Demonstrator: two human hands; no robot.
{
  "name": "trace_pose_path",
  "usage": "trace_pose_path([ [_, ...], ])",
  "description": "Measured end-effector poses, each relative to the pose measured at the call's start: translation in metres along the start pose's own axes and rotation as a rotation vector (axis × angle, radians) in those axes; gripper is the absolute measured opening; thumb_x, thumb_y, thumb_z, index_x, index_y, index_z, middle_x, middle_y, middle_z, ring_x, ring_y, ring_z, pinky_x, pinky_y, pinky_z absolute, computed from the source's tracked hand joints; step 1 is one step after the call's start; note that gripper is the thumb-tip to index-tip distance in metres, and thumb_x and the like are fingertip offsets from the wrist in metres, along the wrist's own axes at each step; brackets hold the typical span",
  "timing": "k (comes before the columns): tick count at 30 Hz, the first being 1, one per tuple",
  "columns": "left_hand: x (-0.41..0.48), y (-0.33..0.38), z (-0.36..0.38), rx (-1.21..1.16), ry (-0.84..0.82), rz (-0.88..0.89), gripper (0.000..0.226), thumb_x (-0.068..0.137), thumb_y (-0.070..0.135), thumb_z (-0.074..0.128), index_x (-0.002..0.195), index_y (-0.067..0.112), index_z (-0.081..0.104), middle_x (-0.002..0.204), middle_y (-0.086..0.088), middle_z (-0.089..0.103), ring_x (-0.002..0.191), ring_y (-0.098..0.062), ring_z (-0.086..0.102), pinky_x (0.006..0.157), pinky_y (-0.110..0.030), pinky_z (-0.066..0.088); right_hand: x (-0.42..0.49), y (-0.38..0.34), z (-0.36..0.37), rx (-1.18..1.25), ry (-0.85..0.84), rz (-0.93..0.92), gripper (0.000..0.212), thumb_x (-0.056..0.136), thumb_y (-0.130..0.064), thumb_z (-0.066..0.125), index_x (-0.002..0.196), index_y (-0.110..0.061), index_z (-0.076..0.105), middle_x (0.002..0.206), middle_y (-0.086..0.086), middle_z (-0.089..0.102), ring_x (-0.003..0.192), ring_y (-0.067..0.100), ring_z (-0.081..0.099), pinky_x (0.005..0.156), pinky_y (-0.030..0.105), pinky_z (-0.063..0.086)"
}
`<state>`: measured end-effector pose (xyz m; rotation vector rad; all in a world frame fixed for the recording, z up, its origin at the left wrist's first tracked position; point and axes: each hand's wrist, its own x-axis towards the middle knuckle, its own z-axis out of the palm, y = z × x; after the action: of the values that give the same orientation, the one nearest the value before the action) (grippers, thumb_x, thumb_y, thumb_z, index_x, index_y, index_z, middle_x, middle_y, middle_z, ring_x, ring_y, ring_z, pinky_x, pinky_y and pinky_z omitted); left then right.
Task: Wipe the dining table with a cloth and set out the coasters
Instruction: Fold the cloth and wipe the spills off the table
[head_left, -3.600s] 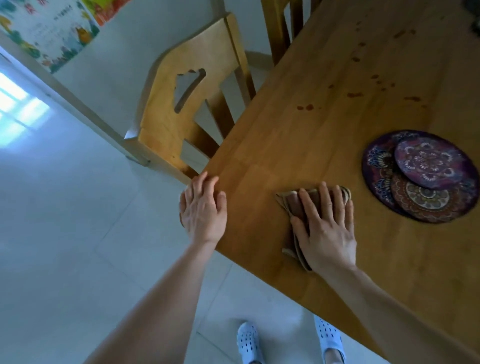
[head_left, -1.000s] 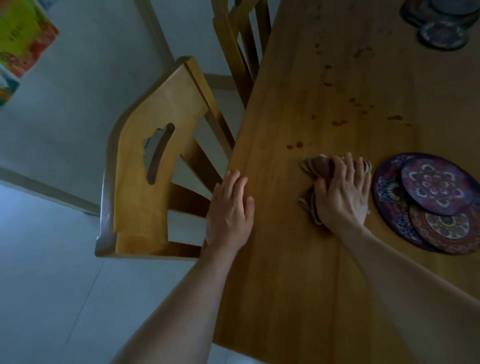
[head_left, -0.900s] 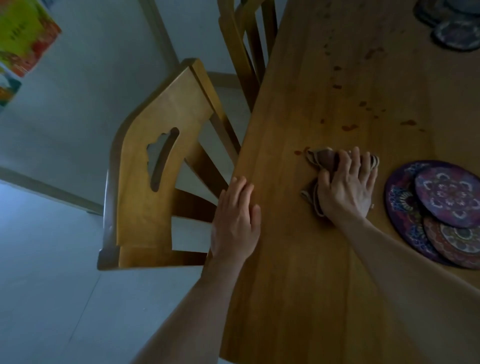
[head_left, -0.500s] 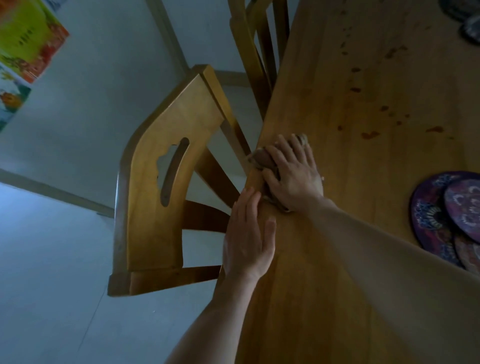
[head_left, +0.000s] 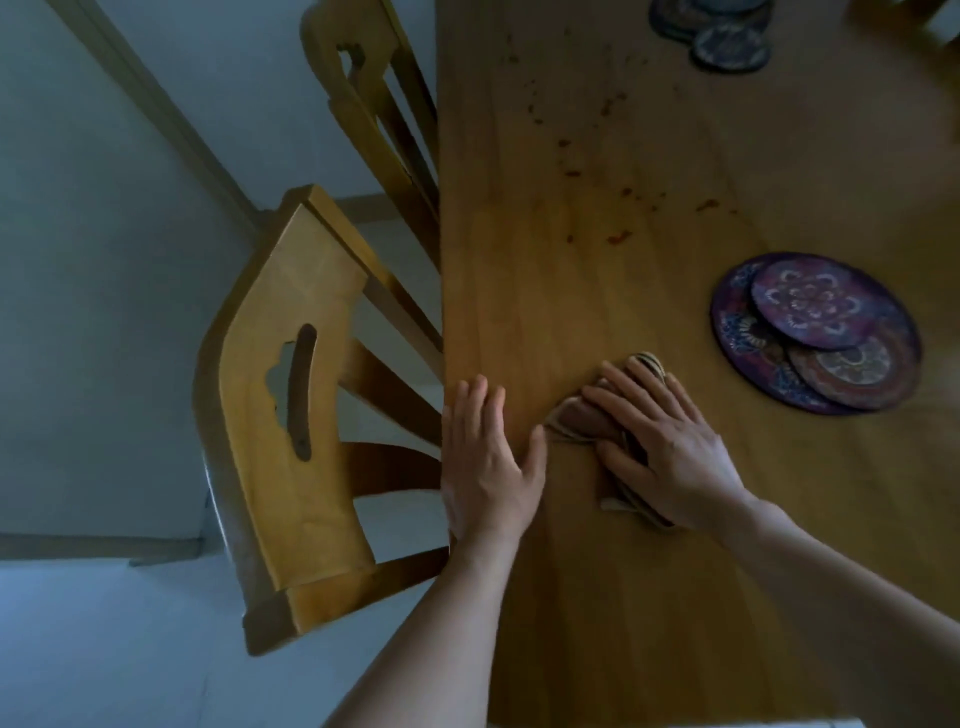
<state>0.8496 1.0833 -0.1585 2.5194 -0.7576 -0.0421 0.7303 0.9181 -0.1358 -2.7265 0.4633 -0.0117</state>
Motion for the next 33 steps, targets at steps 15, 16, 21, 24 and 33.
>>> trace_pose_path([
  [15, 0.028, -0.001, -0.046, 0.182, -0.561, 0.074, 0.077, 0.097, 0.054, 0.043, 0.156, 0.018, 0.01, 0.164, -0.006, -0.004, 0.151, -0.026, -0.009, 0.123, -0.045, 0.011, -0.075, -0.133, 0.061, 0.016, 0.365, 0.949, 0.071, 0.09, -0.055, 0.023, 0.154, -0.024, 0.02, 0.164, 0.008, 0.007, 0.15, 0.025, -0.009, 0.119, 0.042, -0.014],
  [16, 0.031, 0.0, -0.051, 0.209, -0.586, 0.092, 0.077, 0.097, 0.052, 0.044, 0.156, 0.018, 0.009, 0.164, -0.007, -0.004, 0.151, -0.027, -0.008, 0.123, -0.044, 0.012, -0.067, -0.141, 0.065, 0.008, 0.357, 0.941, 0.071, 0.091, -0.055, 0.022, 0.154, -0.023, 0.019, 0.164, 0.008, 0.006, 0.15, 0.026, -0.01, 0.119, 0.042, -0.015],
  [21, 0.053, -0.004, -0.074, 0.297, -0.672, 0.23, 0.064, 0.098, 0.024, 0.053, 0.153, 0.019, 0.022, 0.161, -0.008, 0.012, 0.147, -0.029, 0.011, 0.117, -0.039, 0.026, -0.018, -0.153, 0.065, -0.01, 0.277, 0.873, 0.069, 0.097, -0.054, 0.026, 0.156, -0.023, 0.009, 0.164, 0.008, -0.005, 0.149, 0.027, -0.018, 0.118, 0.045, -0.017],
  [24, 0.073, -0.003, -0.083, 0.363, -0.7, 0.343, 0.053, 0.097, 0.013, 0.051, 0.147, 0.018, 0.038, 0.152, -0.007, 0.032, 0.138, -0.028, 0.03, 0.11, -0.037, 0.037, 0.012, -0.15, 0.063, -0.015, 0.277, 0.857, 0.069, 0.097, -0.054, 0.028, 0.156, -0.022, 0.011, 0.164, 0.01, -0.004, 0.149, 0.028, -0.017, 0.119, 0.047, -0.014],
  [33, 0.157, 0.012, -0.107, 0.488, -1.027, 0.672, 0.031, 0.096, 0.029, 0.056, 0.123, 0.016, 0.064, 0.117, -0.007, 0.063, 0.109, -0.027, 0.059, 0.085, -0.034, 0.048, 0.094, -0.139, 0.058, -0.026, 0.336, 0.925, 0.07, 0.093, -0.057, 0.021, 0.154, -0.022, 0.02, 0.164, 0.011, 0.004, 0.15, 0.029, -0.011, 0.119, 0.048, -0.012],
])
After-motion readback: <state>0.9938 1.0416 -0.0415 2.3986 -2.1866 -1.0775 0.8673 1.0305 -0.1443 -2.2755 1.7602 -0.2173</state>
